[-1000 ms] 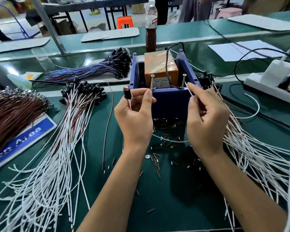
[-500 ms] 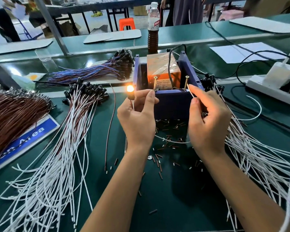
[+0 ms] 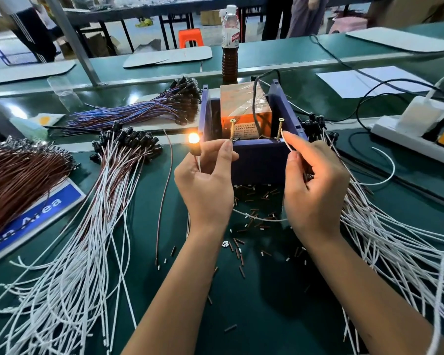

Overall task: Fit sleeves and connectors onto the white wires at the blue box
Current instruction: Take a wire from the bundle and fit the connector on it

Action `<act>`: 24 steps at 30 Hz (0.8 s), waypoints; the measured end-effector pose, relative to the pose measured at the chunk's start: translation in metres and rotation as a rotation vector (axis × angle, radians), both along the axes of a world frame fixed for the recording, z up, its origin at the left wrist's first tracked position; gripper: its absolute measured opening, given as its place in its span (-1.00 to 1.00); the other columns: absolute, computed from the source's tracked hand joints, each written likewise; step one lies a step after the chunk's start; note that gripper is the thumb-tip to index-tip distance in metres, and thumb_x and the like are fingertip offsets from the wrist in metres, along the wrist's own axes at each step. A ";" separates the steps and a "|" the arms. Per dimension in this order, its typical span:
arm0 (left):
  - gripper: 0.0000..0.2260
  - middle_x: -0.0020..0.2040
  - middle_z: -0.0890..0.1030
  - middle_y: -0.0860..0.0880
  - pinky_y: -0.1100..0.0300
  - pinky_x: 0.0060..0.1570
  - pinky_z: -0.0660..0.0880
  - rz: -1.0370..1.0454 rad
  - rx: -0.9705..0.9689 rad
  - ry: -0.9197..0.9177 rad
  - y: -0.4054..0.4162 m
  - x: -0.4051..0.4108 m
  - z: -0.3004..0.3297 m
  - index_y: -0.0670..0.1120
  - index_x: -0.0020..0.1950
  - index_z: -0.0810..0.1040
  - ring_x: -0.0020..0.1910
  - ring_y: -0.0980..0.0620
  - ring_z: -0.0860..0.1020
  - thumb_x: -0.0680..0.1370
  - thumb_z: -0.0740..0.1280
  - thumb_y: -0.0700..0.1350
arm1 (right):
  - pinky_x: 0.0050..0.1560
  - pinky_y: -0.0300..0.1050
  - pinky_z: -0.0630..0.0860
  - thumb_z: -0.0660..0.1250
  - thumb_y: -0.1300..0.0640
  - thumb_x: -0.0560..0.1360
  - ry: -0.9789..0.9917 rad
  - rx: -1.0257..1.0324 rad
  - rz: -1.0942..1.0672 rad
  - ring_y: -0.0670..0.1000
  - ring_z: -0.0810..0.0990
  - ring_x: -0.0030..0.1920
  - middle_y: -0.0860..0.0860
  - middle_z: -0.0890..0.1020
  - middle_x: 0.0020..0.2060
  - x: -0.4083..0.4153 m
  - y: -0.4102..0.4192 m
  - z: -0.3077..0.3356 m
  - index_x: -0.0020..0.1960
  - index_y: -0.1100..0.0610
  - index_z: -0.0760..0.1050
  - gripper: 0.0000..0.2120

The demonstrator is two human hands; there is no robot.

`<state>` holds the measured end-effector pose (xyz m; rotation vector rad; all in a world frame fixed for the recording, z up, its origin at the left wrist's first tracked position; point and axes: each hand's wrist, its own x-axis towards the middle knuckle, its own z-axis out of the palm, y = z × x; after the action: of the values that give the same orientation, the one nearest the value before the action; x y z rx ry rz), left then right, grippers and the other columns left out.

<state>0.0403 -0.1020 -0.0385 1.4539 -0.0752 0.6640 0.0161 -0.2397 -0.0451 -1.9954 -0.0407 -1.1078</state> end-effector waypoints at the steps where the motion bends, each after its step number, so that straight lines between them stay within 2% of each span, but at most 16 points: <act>1: -0.92 -0.25 0.70 0.02 0.25 -0.02 0.59 -0.004 -0.005 0.003 0.000 0.000 0.000 -0.11 -0.07 0.67 -0.21 0.09 0.68 0.60 0.43 -0.25 | -0.18 -0.32 0.41 0.31 0.39 0.62 0.000 -0.001 0.000 -0.06 0.50 -0.20 0.06 0.61 -0.16 0.000 0.000 0.000 0.28 0.27 0.66 -0.71; 3: -0.91 -0.26 0.70 0.02 0.24 -0.01 0.58 -0.009 -0.011 0.009 0.000 0.000 -0.001 -0.09 -0.08 0.67 -0.20 0.09 0.68 0.60 0.43 -0.24 | -0.19 -0.29 0.41 0.32 0.40 0.61 -0.003 -0.008 -0.004 -0.05 0.49 -0.21 0.05 0.59 -0.17 0.000 -0.001 0.000 0.27 0.26 0.67 -0.71; 6: -0.93 -0.25 0.71 0.01 0.23 -0.01 0.59 -0.015 -0.014 0.011 0.000 0.001 -0.002 -0.11 -0.06 0.68 -0.20 0.08 0.68 0.60 0.44 -0.23 | -0.17 -0.40 0.38 0.32 0.39 0.61 -0.006 -0.010 -0.013 -0.08 0.49 -0.19 0.04 0.60 -0.16 0.002 -0.002 -0.001 0.26 0.25 0.67 -0.71; 9: -0.95 -0.25 0.71 0.02 0.23 -0.02 0.59 -0.012 -0.018 0.010 0.001 0.001 -0.003 -0.14 -0.05 0.69 -0.19 0.08 0.69 0.60 0.44 -0.22 | -0.09 -0.43 0.40 0.32 0.36 0.60 0.004 0.025 -0.005 -0.13 0.55 -0.13 0.02 0.66 -0.10 0.003 -0.003 -0.001 0.26 0.23 0.68 -0.71; 11: -0.94 -0.24 0.72 0.02 0.26 -0.04 0.57 -0.016 -0.040 0.006 0.000 0.000 -0.003 -0.14 -0.06 0.69 -0.19 0.10 0.68 0.60 0.44 -0.22 | 0.00 -0.37 0.48 0.33 0.33 0.59 0.018 0.075 0.012 -0.15 0.60 -0.06 -0.01 0.69 -0.03 0.004 -0.004 -0.001 0.24 0.19 0.69 -0.72; 13: -0.94 -0.23 0.72 0.02 0.30 -0.06 0.54 -0.028 -0.065 -0.006 -0.001 -0.002 -0.003 -0.13 -0.06 0.68 -0.19 0.13 0.67 0.60 0.43 -0.22 | 0.06 -0.21 0.57 0.35 0.29 0.58 0.034 0.110 0.016 -0.13 0.65 -0.03 -0.02 0.72 0.00 0.005 -0.006 0.001 0.23 0.16 0.69 -0.73; 14: -0.93 -0.22 0.72 0.01 0.30 -0.06 0.54 -0.041 -0.075 -0.014 -0.001 -0.004 -0.002 -0.12 -0.07 0.68 -0.19 0.13 0.67 0.60 0.43 -0.21 | 0.03 -0.16 0.58 0.35 0.27 0.58 0.043 0.119 0.011 -0.13 0.64 -0.06 -0.04 0.72 -0.02 0.005 -0.008 0.002 0.25 0.15 0.69 -0.72; 17: -0.94 -0.19 0.73 -0.06 0.24 -0.08 0.55 -0.131 -0.129 -0.034 -0.003 -0.012 0.002 -0.06 -0.07 0.68 -0.17 0.06 0.68 0.58 0.45 -0.21 | -0.19 -0.27 0.44 0.34 0.22 0.59 0.069 0.150 -0.034 -0.16 0.51 -0.30 -0.16 0.62 -0.22 0.002 -0.020 0.008 0.28 0.12 0.66 -0.71; 19: -0.94 -0.17 0.72 -0.15 0.21 -0.17 0.53 -0.200 -0.144 -0.049 -0.009 -0.018 0.011 -0.05 -0.06 0.69 -0.19 0.01 0.65 0.56 0.48 -0.20 | -0.25 -0.20 0.49 0.36 0.15 0.56 0.081 0.212 -0.067 -0.13 0.53 -0.33 -0.19 0.62 -0.24 -0.001 -0.033 0.017 0.30 0.06 0.63 -0.68; 22: -0.93 -0.15 0.72 -0.19 0.26 -0.26 0.47 -0.321 -0.137 -0.082 -0.027 -0.021 0.031 -0.07 -0.07 0.69 -0.26 0.03 0.61 0.55 0.49 -0.23 | -0.02 -0.06 0.69 0.45 -0.04 0.43 0.151 0.333 -0.115 -0.15 0.67 -0.15 -0.14 0.69 -0.07 -0.003 -0.066 0.035 0.41 -0.05 0.52 -0.45; 24: -0.92 -0.15 0.72 -0.18 0.32 -0.28 0.47 -0.402 -0.149 -0.090 -0.049 -0.018 0.047 -0.10 -0.07 0.69 -0.28 0.09 0.61 0.54 0.48 -0.27 | 0.20 0.05 0.65 0.45 -0.27 0.36 0.229 0.261 -0.271 -0.16 0.65 0.10 -0.10 0.64 0.19 -0.003 -0.102 0.046 0.51 -0.12 0.37 -0.24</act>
<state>0.0221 -0.1506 0.0087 1.2181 -0.3707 0.3946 0.0132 -0.3418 0.0005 -1.9118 0.4833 -0.9844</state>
